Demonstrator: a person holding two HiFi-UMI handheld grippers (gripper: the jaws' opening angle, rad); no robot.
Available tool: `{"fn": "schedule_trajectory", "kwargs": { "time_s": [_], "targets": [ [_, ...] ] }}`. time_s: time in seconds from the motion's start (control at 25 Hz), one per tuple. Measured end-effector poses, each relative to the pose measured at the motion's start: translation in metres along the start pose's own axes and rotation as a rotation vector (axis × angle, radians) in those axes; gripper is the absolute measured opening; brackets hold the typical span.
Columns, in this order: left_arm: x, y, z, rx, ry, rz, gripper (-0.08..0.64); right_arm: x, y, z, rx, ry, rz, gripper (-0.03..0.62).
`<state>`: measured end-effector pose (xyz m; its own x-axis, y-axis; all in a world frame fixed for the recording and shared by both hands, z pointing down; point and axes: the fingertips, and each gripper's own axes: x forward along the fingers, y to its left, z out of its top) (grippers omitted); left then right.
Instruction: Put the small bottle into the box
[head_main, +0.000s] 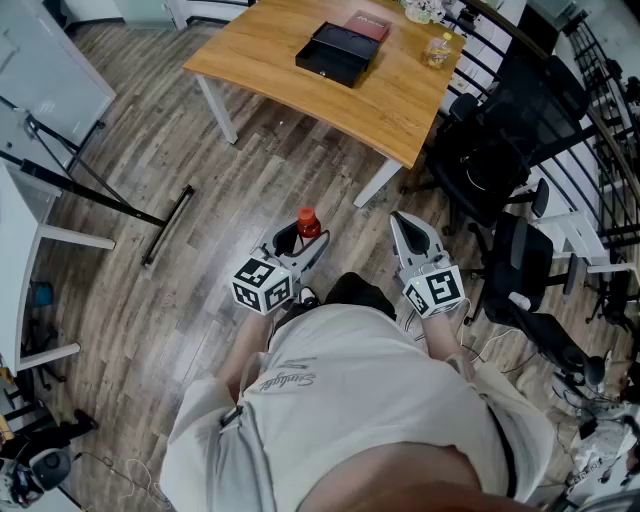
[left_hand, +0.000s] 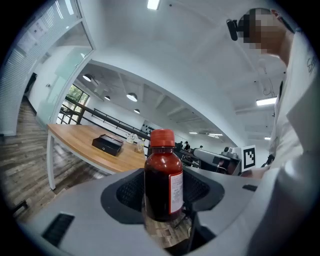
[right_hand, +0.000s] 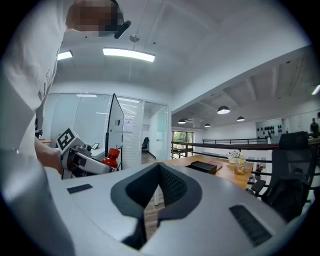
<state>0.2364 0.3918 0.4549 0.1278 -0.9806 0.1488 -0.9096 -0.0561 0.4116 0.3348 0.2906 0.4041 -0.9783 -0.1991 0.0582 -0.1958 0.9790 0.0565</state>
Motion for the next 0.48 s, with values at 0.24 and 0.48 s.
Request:
{"fn": "schedule_trajectory", "kwargs": {
  "time_s": [0.24, 0.48],
  "targets": [
    [0.015, 0.006, 0.014, -0.057, -0.044, -0.018, 0.226, -0.008, -0.016, -0.001, 0.032, 0.004, -0.019, -0.006],
    [0.033, 0.01, -0.003, -0.113, -0.009, -0.032, 0.225, -0.023, -0.029, -0.026, 0.078, 0.08, -0.045, -0.006]
  ]
}}
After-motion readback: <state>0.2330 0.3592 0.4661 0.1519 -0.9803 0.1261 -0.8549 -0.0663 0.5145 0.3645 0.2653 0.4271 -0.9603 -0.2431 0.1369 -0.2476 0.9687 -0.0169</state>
